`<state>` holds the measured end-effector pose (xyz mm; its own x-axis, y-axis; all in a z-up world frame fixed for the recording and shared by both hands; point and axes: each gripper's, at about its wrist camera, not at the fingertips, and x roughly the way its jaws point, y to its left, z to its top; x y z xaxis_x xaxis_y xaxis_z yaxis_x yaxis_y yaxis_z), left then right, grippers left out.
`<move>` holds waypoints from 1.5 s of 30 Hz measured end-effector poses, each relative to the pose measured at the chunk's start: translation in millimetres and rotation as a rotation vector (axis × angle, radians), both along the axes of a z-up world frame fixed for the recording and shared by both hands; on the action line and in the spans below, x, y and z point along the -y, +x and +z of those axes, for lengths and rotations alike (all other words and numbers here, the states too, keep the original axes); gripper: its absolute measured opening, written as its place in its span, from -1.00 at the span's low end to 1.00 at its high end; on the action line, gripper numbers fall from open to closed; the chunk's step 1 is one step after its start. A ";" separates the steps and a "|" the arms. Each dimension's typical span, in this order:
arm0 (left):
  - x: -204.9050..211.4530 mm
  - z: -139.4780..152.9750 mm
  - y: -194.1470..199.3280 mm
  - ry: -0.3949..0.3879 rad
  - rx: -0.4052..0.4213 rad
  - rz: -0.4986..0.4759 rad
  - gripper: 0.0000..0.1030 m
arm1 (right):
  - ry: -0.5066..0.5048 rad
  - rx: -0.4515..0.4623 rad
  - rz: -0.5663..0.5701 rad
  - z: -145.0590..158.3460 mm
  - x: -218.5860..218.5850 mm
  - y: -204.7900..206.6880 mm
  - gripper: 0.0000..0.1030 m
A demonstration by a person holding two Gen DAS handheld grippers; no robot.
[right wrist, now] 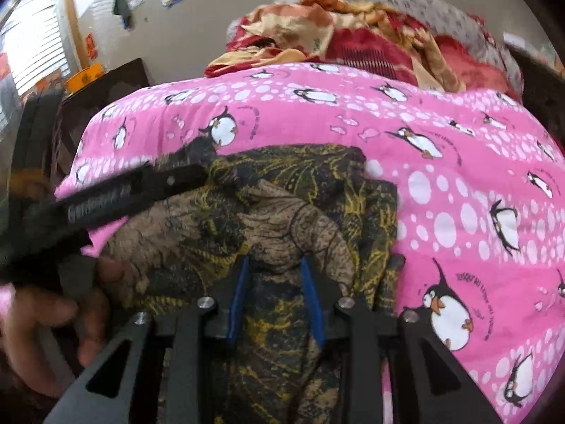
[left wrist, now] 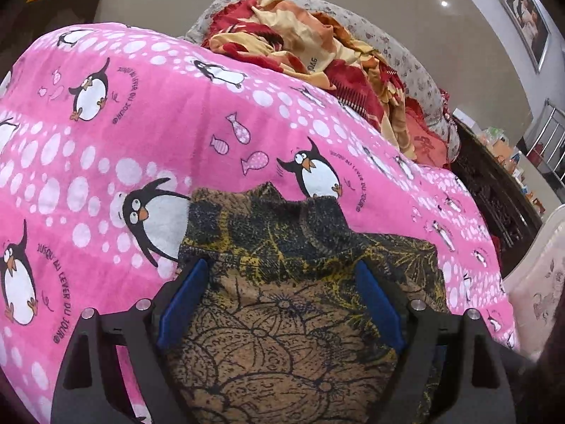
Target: Fold small clothes
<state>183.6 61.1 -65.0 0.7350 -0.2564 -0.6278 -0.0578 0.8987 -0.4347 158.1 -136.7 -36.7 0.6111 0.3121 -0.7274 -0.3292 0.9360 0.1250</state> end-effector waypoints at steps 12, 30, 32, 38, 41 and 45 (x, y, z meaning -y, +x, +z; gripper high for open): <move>-7.4 -0.7 -0.4 -0.071 0.019 0.016 0.19 | -0.054 0.009 0.048 -12.4 -32.1 56.8 -0.35; 7.4 8.2 0.9 0.073 -0.083 -0.040 0.26 | 0.036 0.004 0.002 27.8 54.7 -90.0 -0.29; 11.3 19.2 -21.3 0.102 -0.106 -0.067 0.37 | 0.040 0.010 -0.009 25.1 61.2 -110.8 -0.26; 30.2 32.1 -130.2 0.269 -0.039 -0.173 0.39 | 0.104 0.049 -0.025 18.0 64.0 -141.9 -0.24; 36.2 14.1 -154.7 0.330 -0.057 -0.177 0.39 | 0.083 0.060 0.028 8.0 49.6 -141.3 -0.24; 28.6 -14.3 -156.8 0.276 -0.101 -0.130 0.69 | -0.020 0.015 0.075 -25.9 29.3 -143.0 -0.16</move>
<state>26.8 32.5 -79.3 0.6375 -0.1536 -0.7550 0.0346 0.9846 -0.1712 15.1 -166.0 -62.6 0.5977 0.3431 -0.7246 -0.4000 0.9109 0.1013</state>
